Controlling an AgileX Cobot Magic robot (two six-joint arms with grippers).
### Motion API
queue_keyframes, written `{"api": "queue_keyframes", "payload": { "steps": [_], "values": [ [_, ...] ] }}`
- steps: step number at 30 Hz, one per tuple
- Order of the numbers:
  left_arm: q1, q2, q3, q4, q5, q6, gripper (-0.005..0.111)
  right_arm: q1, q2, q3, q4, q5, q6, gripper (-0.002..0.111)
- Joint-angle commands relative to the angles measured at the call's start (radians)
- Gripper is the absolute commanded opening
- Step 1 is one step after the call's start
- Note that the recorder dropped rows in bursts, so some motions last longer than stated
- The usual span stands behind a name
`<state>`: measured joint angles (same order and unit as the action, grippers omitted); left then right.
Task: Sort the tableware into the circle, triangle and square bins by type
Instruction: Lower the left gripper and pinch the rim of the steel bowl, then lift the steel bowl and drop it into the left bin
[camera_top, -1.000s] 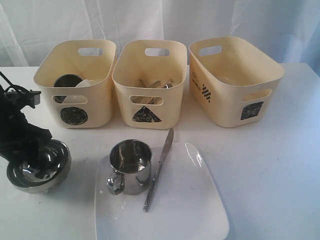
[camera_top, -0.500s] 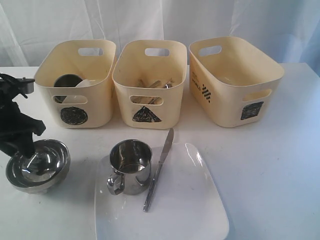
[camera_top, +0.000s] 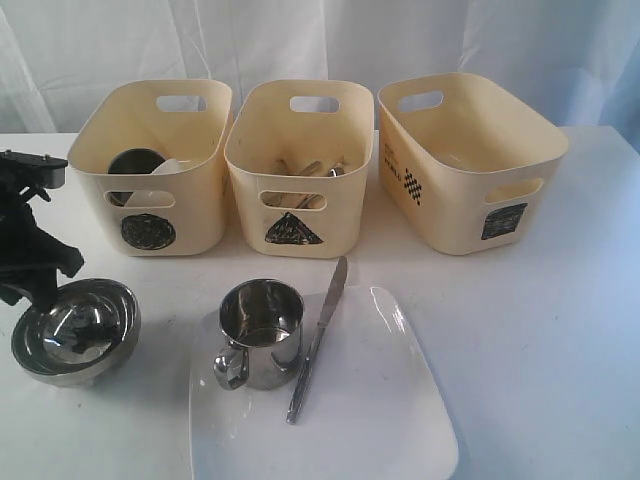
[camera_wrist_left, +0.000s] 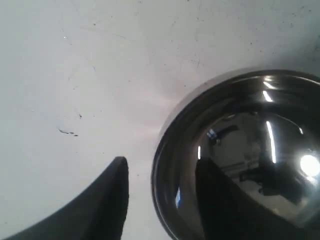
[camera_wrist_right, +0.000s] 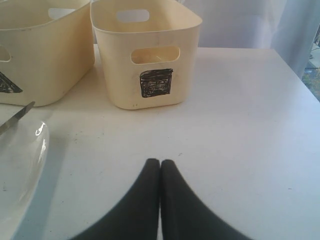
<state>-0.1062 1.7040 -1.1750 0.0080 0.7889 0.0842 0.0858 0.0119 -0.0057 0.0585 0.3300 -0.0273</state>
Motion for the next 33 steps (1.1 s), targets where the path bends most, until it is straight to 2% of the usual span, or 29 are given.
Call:
{"api": "queue_keyframes", "payload": {
  "steps": [1, 10, 12, 14, 19, 33],
  "values": [
    [0.004, 0.043, -0.001, 0.0, 0.008, -0.009, 0.048, -0.007, -0.003, 0.006, -0.007, -0.009, 0.004, 0.0],
    [0.004, 0.1, -0.001, -0.008, 0.013, -0.007, 0.048, -0.007, -0.003, 0.006, -0.007, -0.009, 0.004, 0.0],
    [0.004, 0.11, -0.001, -0.016, 0.015, -0.007, 0.044, -0.007, -0.003, 0.006, -0.007, -0.009, 0.004, 0.0],
    [0.004, 0.119, -0.001, -0.016, 0.015, -0.005, 0.036, -0.007, -0.003, 0.006, -0.007, -0.009, 0.004, 0.0],
    [0.004, 0.115, -0.001, -0.017, 0.015, 0.004, 0.0, -0.007, -0.003, 0.006, -0.007, -0.009, 0.004, 0.0],
    [0.004, -0.085, -0.001, -0.102, -0.036, 0.042, 0.0, -0.007, -0.003, 0.006, -0.007, -0.009, 0.004, 0.0]
  ]
}}
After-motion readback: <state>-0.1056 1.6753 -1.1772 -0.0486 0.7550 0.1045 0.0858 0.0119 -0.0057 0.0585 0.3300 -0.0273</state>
